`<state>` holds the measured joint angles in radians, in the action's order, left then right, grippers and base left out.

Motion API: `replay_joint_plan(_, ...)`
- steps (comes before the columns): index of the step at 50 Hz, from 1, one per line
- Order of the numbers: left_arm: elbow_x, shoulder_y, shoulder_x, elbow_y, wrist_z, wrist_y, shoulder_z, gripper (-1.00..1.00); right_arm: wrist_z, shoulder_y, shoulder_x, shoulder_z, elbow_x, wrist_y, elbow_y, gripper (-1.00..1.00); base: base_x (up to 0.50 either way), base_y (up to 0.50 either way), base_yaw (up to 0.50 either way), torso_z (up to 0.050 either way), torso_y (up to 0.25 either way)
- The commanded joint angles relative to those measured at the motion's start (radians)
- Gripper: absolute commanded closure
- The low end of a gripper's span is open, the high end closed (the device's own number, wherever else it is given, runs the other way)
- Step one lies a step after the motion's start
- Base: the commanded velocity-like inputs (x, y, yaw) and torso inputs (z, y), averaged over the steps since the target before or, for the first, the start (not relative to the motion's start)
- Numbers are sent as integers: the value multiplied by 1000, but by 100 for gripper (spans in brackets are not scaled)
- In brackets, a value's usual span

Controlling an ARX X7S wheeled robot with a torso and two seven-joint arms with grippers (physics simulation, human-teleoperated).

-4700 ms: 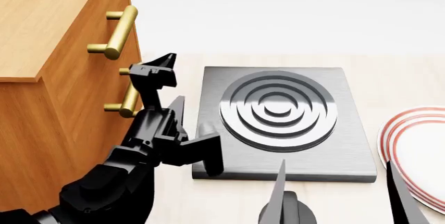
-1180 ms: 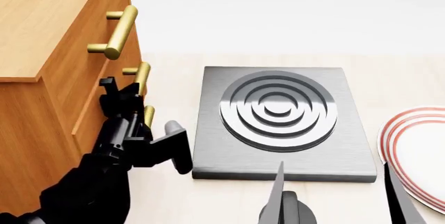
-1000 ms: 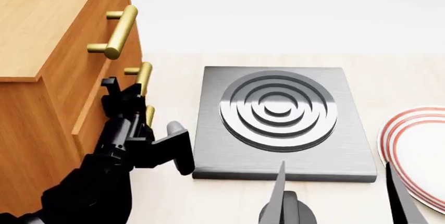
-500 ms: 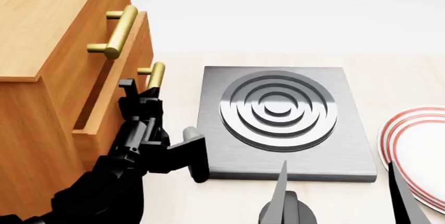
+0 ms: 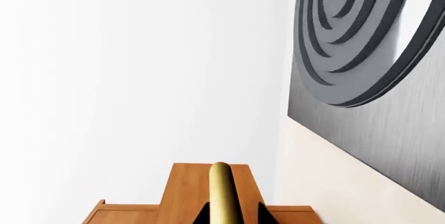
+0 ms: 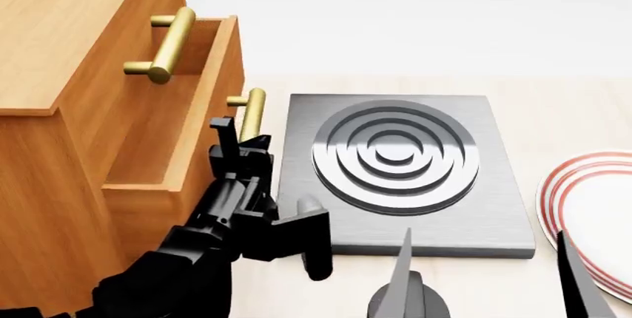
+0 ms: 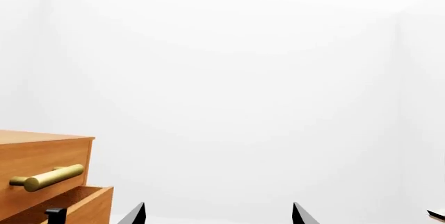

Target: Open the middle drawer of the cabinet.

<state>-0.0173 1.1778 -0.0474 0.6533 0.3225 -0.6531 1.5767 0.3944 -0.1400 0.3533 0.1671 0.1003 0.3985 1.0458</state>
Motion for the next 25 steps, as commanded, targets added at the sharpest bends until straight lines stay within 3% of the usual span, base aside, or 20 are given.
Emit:
replay_joint_plan(1, -190, 19, 47, -152, 51, -43, 5, 100, 68, 10, 57, 25, 37, -8, 0, -100, 0, 0, 0, 10, 0)
replay_joint_plan(25, -190, 52, 47, -263, 37, -69, 4, 100, 165, 32, 138, 76, 81, -22, -3, -100, 0, 0, 0, 1, 6)
